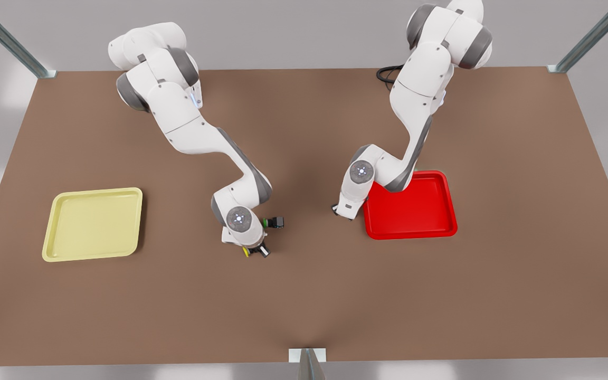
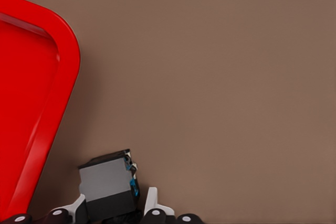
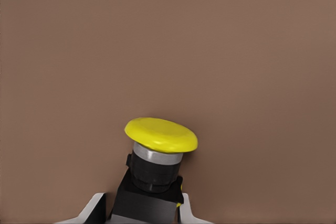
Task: Place the switches on the corresponding trays according to their colors
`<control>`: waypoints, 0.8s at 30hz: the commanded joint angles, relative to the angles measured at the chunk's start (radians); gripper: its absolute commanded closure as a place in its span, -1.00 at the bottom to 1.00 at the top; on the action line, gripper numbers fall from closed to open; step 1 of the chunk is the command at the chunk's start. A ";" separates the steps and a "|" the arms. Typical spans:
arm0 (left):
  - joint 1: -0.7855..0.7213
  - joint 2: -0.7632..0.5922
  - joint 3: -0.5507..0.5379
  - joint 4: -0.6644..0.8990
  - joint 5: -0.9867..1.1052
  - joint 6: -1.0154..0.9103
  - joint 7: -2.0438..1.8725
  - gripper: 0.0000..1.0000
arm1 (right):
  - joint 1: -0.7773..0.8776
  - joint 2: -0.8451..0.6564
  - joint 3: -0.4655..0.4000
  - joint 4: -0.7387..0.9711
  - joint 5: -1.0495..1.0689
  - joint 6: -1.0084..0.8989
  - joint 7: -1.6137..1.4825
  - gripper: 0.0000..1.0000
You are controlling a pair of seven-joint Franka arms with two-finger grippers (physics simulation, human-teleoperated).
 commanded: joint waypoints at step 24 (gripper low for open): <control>0.000 -0.063 0.017 0.003 0.000 -0.058 0.017 -0.01 | -0.123 -0.219 -0.008 -0.202 -0.005 -0.017 -0.239 -0.08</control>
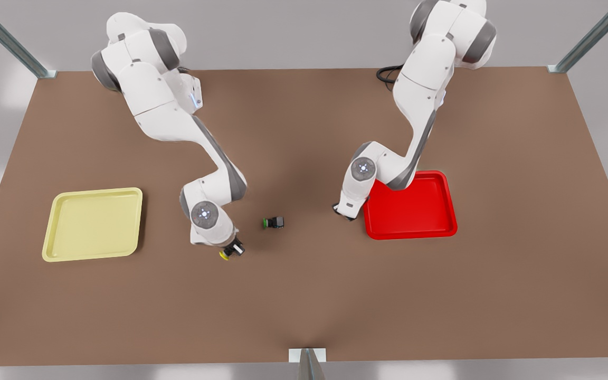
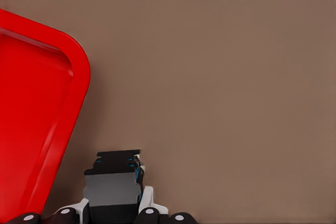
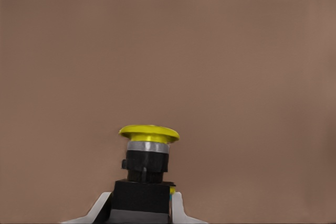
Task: Place the switches on the corresponding trays according to their colors
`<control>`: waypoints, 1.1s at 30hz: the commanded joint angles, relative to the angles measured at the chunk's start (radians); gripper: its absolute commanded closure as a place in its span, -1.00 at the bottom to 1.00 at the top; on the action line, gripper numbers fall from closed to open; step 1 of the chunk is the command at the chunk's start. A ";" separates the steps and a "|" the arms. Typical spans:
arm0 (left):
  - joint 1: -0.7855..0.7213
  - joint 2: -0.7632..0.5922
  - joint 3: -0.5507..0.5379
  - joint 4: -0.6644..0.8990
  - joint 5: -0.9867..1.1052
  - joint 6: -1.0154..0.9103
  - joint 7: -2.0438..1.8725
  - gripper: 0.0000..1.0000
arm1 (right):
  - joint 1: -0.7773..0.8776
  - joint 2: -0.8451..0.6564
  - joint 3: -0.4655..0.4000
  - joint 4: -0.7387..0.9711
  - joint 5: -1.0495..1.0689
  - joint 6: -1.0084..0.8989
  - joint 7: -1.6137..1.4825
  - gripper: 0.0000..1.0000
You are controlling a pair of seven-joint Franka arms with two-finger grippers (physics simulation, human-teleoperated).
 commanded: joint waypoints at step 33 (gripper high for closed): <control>0.386 -0.191 -0.017 0.600 0.067 -0.719 0.890 -1.00 | -0.332 -0.454 -0.304 0.080 0.024 -0.523 -1.226 -1.00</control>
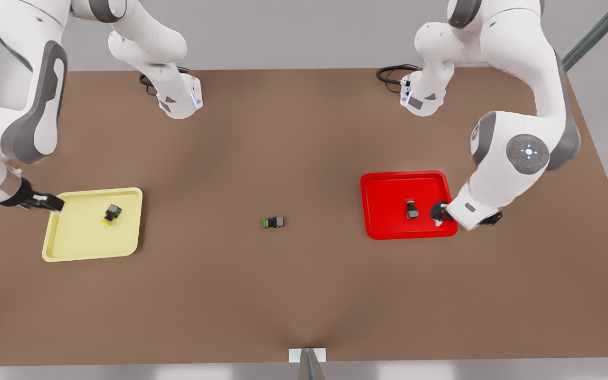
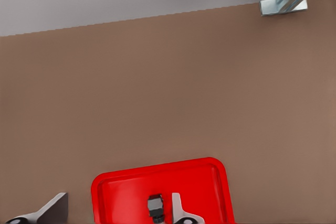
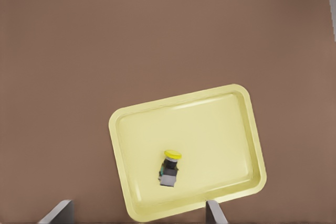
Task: Place the switches on the corresponding trays according to their colors
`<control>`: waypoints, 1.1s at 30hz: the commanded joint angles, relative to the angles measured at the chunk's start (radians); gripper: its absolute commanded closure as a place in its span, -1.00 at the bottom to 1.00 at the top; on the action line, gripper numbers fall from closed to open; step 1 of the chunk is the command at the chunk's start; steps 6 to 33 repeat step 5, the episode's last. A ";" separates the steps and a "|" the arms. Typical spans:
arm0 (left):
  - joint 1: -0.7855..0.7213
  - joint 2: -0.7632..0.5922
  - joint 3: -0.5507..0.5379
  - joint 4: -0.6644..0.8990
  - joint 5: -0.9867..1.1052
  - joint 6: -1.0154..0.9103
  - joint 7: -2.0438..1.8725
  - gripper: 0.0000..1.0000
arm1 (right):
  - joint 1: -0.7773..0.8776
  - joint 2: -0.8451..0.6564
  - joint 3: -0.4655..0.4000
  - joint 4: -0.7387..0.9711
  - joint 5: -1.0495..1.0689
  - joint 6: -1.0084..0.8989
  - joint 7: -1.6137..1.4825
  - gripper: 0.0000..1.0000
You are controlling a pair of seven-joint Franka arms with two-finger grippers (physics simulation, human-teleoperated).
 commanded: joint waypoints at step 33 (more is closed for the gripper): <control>0.045 -0.032 -0.061 0.002 0.136 -0.022 -0.001 -1.00 | -0.001 -0.014 0.030 0.112 -0.014 -0.142 0.011 -1.00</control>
